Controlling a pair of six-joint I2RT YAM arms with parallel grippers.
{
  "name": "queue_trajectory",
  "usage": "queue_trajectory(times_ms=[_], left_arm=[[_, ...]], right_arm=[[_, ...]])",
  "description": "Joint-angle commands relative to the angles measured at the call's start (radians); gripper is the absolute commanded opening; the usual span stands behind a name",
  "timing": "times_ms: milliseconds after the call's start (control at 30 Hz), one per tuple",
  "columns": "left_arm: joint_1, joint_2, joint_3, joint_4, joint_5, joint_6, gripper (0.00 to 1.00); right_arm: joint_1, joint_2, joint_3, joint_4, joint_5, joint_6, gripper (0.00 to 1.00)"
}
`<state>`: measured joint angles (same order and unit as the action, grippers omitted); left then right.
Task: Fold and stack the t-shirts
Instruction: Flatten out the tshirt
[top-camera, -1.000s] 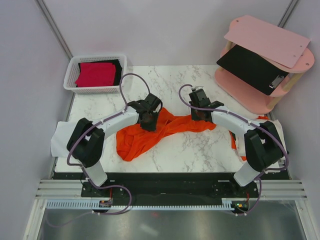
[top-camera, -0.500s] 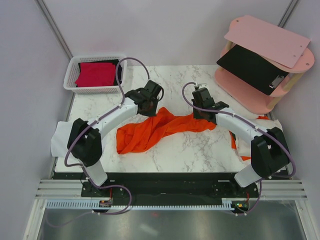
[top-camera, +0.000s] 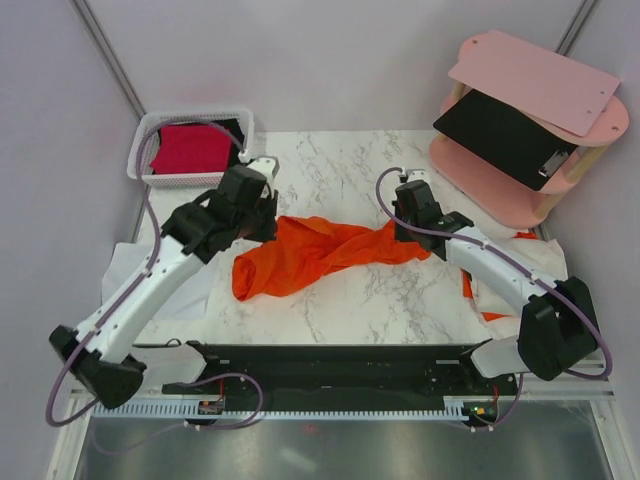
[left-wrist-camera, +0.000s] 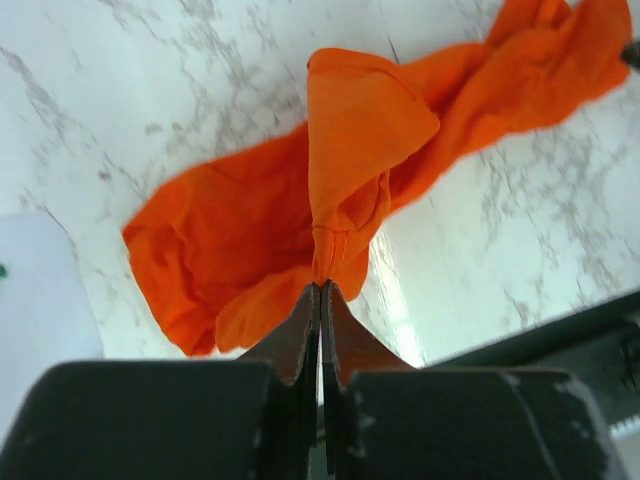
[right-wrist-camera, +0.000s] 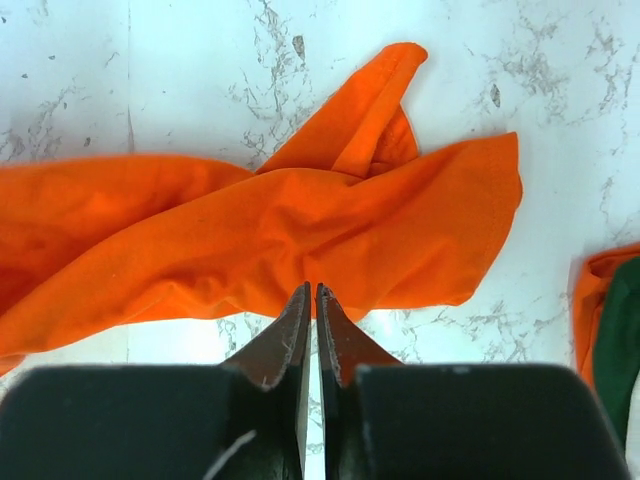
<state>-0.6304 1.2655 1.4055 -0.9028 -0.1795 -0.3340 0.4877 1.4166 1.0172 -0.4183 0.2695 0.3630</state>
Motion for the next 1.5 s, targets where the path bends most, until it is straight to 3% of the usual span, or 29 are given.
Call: queue_trajectory(times_ms=[0, 100, 200, 400, 533, 567, 633, 667, 933, 1067, 1300, 1367, 1467], left_arm=[[-0.015, -0.202, -0.184, -0.110, 0.153, -0.117, 0.02], [-0.022, -0.377, -0.333, -0.131, 0.267, -0.198, 0.02], [-0.025, -0.530, -0.460, -0.168, 0.363, -0.273, 0.02], [-0.025, -0.678, -0.571, -0.355, 0.387, -0.323, 0.02], [-0.025, -0.663, -0.559, -0.398, 0.377, -0.294, 0.02], [-0.025, -0.648, -0.551, -0.401, 0.380, -0.287, 0.14], [-0.025, -0.600, -0.537, -0.409, 0.367, -0.274, 0.52], [-0.025, -0.591, -0.518, -0.407, 0.345, -0.267, 0.99], [-0.025, -0.456, -0.320, -0.334, 0.112, -0.237, 0.99], [-0.025, -0.283, -0.306, -0.207, 0.089, -0.206, 0.92], [0.001, 0.073, -0.195, -0.096, -0.047, -0.209, 0.90], [0.033, 0.093, -0.203, -0.033, -0.043, -0.221, 0.89], [0.135, 0.100, -0.261, 0.054, 0.075, -0.212, 0.88]], right_arm=[[-0.006, -0.070, -0.022, 0.001, 0.028, -0.006, 0.25], [-0.009, -0.076, -0.035, 0.001, 0.033, -0.018, 0.47], [-0.009, -0.056, -0.037, 0.007, 0.030, -0.021, 0.60], [-0.011, 0.019, -0.012, 0.026, 0.017, -0.012, 0.63], [-0.011, 0.061, 0.017, 0.033, 0.007, -0.004, 0.64], [-0.012, 0.067, 0.020, 0.036, 0.004, -0.003, 0.64], [-0.014, 0.081, 0.026, 0.036, 0.004, -0.001, 0.65], [-0.015, 0.082, 0.027, 0.036, 0.005, -0.002, 0.65], [-0.034, 0.094, 0.047, 0.049, -0.003, -0.009, 0.67], [-0.040, 0.122, 0.081, 0.047, -0.021, -0.015, 0.68], [-0.044, 0.143, 0.100, 0.050, -0.047, -0.015, 0.68], [-0.046, 0.143, 0.093, 0.055, -0.055, -0.015, 0.68], [-0.046, 0.139, 0.070, 0.067, -0.065, -0.012, 0.68]])
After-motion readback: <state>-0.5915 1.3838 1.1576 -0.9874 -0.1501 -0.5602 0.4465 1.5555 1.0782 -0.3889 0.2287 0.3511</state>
